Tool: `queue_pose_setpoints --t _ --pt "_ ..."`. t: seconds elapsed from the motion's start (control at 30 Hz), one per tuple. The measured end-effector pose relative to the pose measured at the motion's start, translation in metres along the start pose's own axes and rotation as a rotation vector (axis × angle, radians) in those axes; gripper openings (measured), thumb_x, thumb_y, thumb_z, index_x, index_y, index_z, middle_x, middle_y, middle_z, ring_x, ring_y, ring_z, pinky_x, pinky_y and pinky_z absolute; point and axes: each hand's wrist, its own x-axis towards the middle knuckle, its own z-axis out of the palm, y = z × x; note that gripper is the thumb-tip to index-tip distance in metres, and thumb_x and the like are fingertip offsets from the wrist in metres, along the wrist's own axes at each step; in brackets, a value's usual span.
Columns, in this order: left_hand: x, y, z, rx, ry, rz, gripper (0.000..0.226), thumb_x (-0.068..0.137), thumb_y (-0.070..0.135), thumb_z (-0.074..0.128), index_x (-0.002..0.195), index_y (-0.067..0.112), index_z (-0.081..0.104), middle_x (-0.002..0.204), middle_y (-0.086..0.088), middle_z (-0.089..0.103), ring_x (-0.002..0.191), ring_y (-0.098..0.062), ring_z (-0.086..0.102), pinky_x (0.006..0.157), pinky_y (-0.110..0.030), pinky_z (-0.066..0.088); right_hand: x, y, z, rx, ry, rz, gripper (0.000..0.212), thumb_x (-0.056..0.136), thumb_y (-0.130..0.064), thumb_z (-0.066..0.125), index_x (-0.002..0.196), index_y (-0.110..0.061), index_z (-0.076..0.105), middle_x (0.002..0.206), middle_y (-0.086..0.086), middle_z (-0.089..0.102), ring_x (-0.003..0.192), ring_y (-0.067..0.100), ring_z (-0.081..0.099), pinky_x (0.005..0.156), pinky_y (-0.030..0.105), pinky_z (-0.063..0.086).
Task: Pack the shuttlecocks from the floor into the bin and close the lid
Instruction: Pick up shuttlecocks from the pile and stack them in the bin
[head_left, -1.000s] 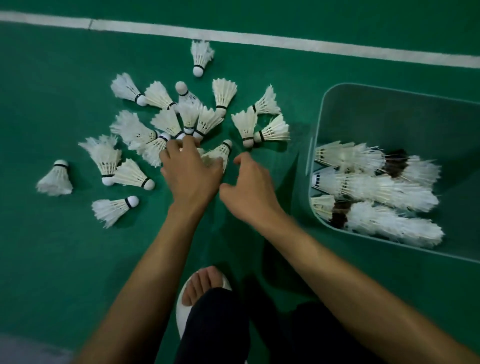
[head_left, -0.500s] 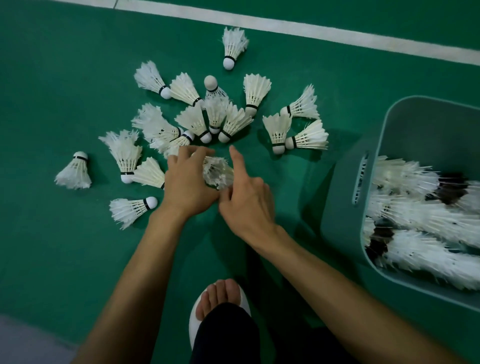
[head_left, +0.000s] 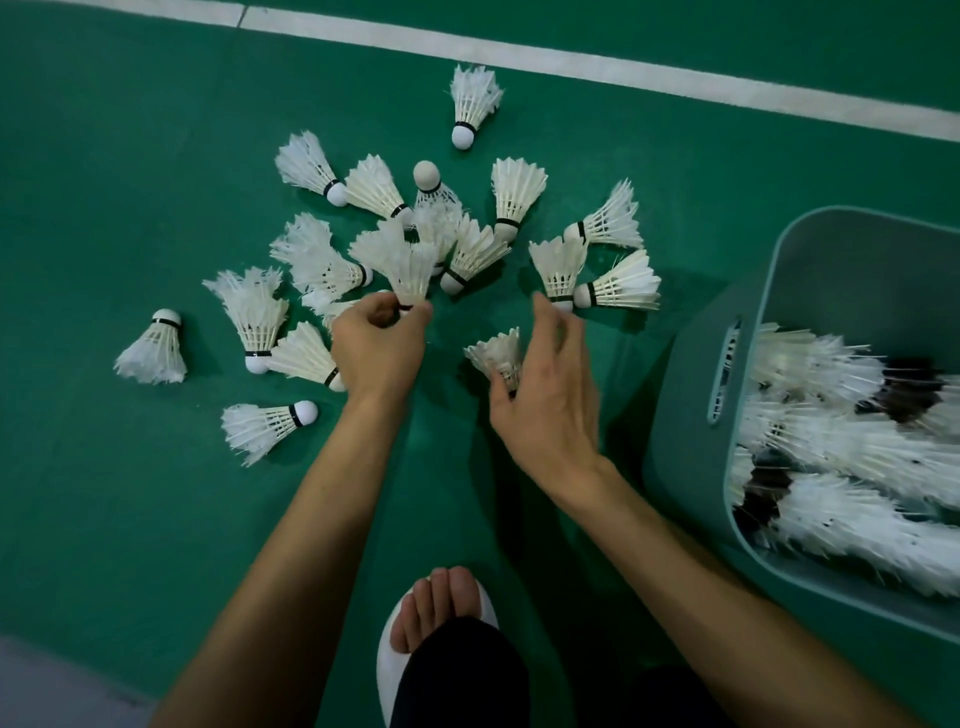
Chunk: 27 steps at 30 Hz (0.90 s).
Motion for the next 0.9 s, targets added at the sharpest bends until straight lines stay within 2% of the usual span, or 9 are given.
queue_pose_setpoints --t 0.13,0.23,0.37,0.47,0.6,0.67,0.73,0.8,0.9 --pt "0.003 0.011 0.029 -0.059 0.146 0.006 0.017 0.078 0.032 0.077 0.072 0.018 0.069 0.063 0.007 0.061 0.056 -0.010 0.050 0.059 -0.027 0.045 -0.005 -0.002 0.003 -0.108 -0.025 -0.103 0.051 0.080 -0.008 0.073 0.129 -0.011 0.058 0.151 0.021 0.038 0.132 0.036 0.042 0.101 0.045 0.048" --pt "0.009 0.023 0.042 -0.053 0.163 0.016 0.016 0.078 0.035 0.079 0.068 0.028 0.068 0.061 0.015 0.064 0.059 -0.002 0.059 0.061 -0.022 0.050 -0.008 -0.005 0.001 -0.113 0.037 -0.074 0.026 0.082 -0.012 0.073 0.107 -0.010 0.064 0.141 0.019 0.048 0.125 0.034 0.047 0.094 0.045 0.047" --pt "0.014 0.030 0.053 -0.029 0.110 0.032 0.022 0.082 0.026 0.079 0.065 0.023 0.064 0.045 0.018 0.059 0.042 0.010 0.053 0.049 -0.014 0.042 -0.005 -0.003 -0.005 -0.144 0.106 -0.077 0.015 0.083 -0.017 0.074 0.093 -0.010 0.066 0.118 0.012 0.056 0.108 0.030 0.053 0.082 0.043 0.049" --pt "0.015 0.026 0.050 -0.047 0.107 0.020 0.017 0.076 0.025 0.079 0.065 0.018 0.068 0.057 0.007 0.067 0.045 0.002 0.055 0.055 -0.024 0.056 -0.002 -0.006 -0.009 -0.166 0.144 -0.069 0.010 0.082 -0.022 0.074 0.083 -0.015 0.068 0.098 0.005 0.055 0.096 0.026 0.051 0.075 0.039 0.044" --pt "-0.016 0.016 0.037 -0.002 0.095 0.131 0.028 0.071 0.024 0.076 0.063 0.003 0.060 0.050 0.007 0.047 0.050 -0.008 0.035 0.049 -0.027 0.035 0.000 -0.017 -0.021 -0.091 0.181 -0.018 0.005 0.077 -0.019 0.079 0.075 -0.017 0.075 0.086 0.006 0.060 0.091 0.030 0.055 0.073 0.040 0.044" --pt "-0.037 0.007 0.027 0.050 0.100 0.189 0.029 0.071 0.030 0.076 0.064 0.006 0.062 0.060 0.000 0.054 0.056 -0.012 0.049 0.055 -0.027 0.042 0.001 -0.027 -0.032 -0.099 0.218 -0.014 0.005 0.079 -0.021 0.079 0.077 -0.016 0.078 0.087 0.007 0.062 0.094 0.031 0.056 0.074 0.041 0.046" --pt "-0.052 0.002 0.018 0.081 0.098 0.175 0.026 0.070 0.036 0.078 0.082 0.013 0.075 0.091 -0.007 0.068 0.089 -0.019 0.067 0.078 -0.030 0.051 -0.001 -0.039 -0.045 -0.104 0.268 -0.050 0.005 0.080 -0.021 0.078 0.079 -0.015 0.079 0.088 0.007 0.064 0.092 0.030 0.055 0.073 0.043 0.048" --pt "-0.066 0.004 0.009 0.078 0.090 0.148 0.034 0.073 0.034 0.081 0.103 0.018 0.078 0.112 -0.005 0.064 0.108 -0.016 0.061 0.095 -0.026 0.048 -0.005 -0.054 -0.060 -0.092 0.322 -0.104 0.004 0.080 -0.019 0.079 0.080 -0.015 0.080 0.089 0.007 0.065 0.090 0.028 0.054 0.074 0.044 0.049" --pt "-0.093 0.021 -0.001 0.078 0.110 0.219 0.038 0.074 0.035 0.079 0.108 0.019 0.078 0.117 -0.003 0.060 0.113 -0.015 0.056 0.099 -0.024 0.043 -0.012 -0.067 -0.092 -0.039 0.412 -0.143 0.002 0.080 -0.019 0.079 0.078 -0.019 0.079 0.083 0.002 0.064 0.085 0.024 0.052 0.071 0.041 0.048"
